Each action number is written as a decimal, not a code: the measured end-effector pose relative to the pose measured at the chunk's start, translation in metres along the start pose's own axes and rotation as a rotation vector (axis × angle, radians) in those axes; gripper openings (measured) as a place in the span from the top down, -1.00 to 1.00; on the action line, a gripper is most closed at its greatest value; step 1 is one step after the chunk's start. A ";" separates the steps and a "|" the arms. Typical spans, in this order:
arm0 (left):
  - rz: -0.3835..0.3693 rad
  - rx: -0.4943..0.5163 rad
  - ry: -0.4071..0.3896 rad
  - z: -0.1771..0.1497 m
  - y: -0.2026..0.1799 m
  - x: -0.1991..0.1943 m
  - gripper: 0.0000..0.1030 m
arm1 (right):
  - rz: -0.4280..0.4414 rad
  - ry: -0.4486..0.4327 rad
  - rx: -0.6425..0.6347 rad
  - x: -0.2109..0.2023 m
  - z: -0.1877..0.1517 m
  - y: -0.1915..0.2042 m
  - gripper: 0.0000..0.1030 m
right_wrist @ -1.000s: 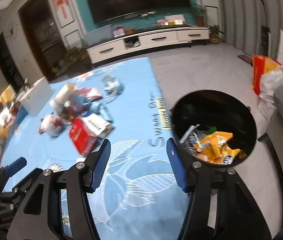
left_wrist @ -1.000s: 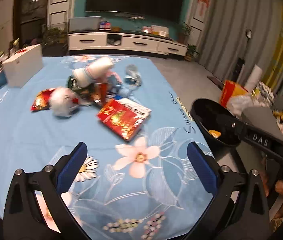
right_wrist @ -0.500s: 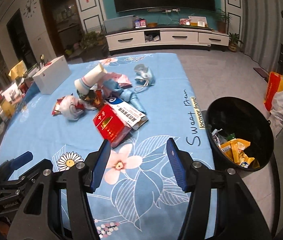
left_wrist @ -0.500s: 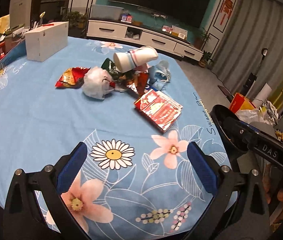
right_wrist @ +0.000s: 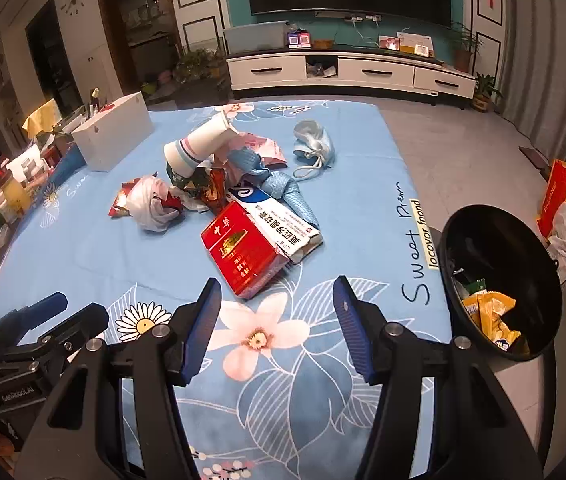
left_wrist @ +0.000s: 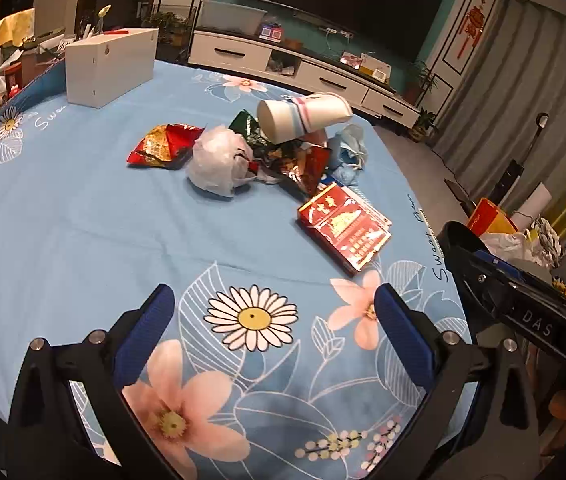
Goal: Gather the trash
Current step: 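Move both open tools back over the remaining trash, then grasp the red cigarette box with the right tool, then lift the red cigarette box with the right tool while the left tool grasps the white plastic bag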
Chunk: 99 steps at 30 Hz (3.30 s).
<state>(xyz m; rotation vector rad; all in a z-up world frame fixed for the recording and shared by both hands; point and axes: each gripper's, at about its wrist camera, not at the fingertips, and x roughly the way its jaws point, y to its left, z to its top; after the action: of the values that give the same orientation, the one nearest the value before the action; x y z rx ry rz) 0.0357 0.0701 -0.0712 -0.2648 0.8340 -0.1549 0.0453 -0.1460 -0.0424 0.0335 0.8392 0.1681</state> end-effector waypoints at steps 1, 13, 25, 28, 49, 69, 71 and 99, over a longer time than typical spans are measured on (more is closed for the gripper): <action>0.003 -0.006 0.004 0.001 0.003 0.002 -0.94 | -0.001 0.001 -0.004 0.002 0.001 0.001 -0.12; 0.012 -0.051 0.013 0.011 0.022 0.019 -0.94 | -0.006 0.020 -0.070 0.025 0.008 0.012 -0.12; -0.026 -0.150 -0.036 0.027 0.063 0.032 -0.93 | -0.006 0.032 -0.180 0.052 0.014 0.025 -0.12; -0.024 -0.181 -0.042 0.031 0.074 0.039 -0.93 | -0.009 0.046 -0.210 0.064 0.015 0.026 -0.12; 0.016 -0.108 0.011 0.097 0.047 0.135 -0.57 | -0.037 0.063 -0.477 0.122 0.014 0.057 -0.39; 0.068 -0.068 -0.058 0.043 0.041 0.039 0.55 | 0.169 0.009 -0.305 0.043 0.008 0.041 -0.15; 0.091 -0.037 -0.107 0.040 0.036 0.024 0.55 | 0.183 -0.014 -0.290 0.027 0.006 0.039 -0.15; -0.037 0.118 -0.291 0.024 -0.033 -0.073 0.55 | 0.128 -0.205 -0.203 -0.067 0.007 0.001 -0.15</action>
<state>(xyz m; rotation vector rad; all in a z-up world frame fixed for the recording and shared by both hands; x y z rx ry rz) 0.0041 0.0603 0.0049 -0.1865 0.5295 -0.1945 0.0064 -0.1554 0.0122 -0.0850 0.6122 0.3639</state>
